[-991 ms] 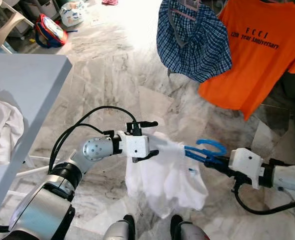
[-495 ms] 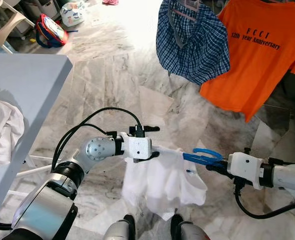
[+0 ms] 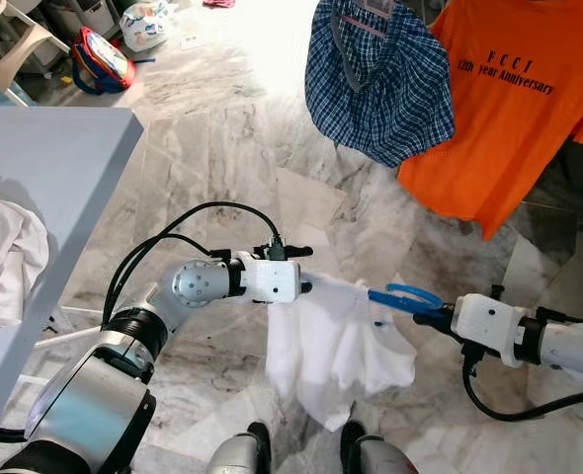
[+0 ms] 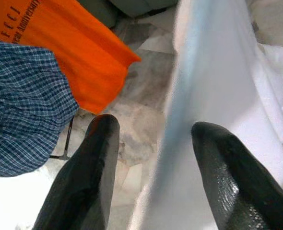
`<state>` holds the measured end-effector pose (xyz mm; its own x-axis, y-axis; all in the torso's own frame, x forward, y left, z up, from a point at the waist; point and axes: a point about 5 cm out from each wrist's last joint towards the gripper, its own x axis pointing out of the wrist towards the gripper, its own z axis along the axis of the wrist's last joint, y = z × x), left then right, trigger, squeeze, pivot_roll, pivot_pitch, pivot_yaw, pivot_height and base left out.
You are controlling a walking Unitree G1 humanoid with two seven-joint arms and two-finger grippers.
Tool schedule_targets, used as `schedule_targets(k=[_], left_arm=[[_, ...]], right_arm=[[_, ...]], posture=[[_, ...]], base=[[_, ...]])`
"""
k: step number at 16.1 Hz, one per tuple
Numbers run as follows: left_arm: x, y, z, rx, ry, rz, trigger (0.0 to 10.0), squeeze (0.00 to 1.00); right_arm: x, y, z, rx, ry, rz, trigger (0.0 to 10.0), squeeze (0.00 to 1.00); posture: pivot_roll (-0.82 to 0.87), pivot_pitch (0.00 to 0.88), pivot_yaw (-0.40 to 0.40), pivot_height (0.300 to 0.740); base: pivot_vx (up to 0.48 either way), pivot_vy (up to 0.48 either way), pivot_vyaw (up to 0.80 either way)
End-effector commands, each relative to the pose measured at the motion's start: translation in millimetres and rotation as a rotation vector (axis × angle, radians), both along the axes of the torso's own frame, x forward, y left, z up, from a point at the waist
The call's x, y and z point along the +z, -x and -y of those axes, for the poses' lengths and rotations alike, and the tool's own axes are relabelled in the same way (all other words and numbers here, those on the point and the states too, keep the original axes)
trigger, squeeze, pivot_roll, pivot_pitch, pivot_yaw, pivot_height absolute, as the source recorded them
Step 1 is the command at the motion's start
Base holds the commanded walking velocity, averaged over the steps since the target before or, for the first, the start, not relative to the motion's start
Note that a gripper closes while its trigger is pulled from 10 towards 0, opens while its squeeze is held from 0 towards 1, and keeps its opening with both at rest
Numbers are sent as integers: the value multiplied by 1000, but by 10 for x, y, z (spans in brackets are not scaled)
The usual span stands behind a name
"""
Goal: Hang hanger
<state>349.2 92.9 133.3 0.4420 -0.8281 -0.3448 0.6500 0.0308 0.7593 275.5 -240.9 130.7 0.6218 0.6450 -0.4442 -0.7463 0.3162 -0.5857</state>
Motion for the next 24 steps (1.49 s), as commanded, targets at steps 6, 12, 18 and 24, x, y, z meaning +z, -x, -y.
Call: schedule_targets(k=[6,12,18,24], left_arm=[[-46,-14,21,15,-48,6,0,0],[-54,-40,-14,48,-67,32,10000,0],[-67,-54,-50,52,-110,9,10000,1000],[-139,-39,-78,43,-177,-50,0,0]], right_arm=[[143,-73,-59,28,-17,71,10000,0],[192,-53,-119,94,6,60,10000,0],[256,-52,-90,122,52,75,10000,0],[321,-74,-86,151,86,83,10000,0]], posture=[[-64,267,130,740],[-61,267,131,740],[-69,267,138,740],[-69,265,139,740]], base=[[0,0,0],[0,0,0],[0,0,0],[0,0,0]])
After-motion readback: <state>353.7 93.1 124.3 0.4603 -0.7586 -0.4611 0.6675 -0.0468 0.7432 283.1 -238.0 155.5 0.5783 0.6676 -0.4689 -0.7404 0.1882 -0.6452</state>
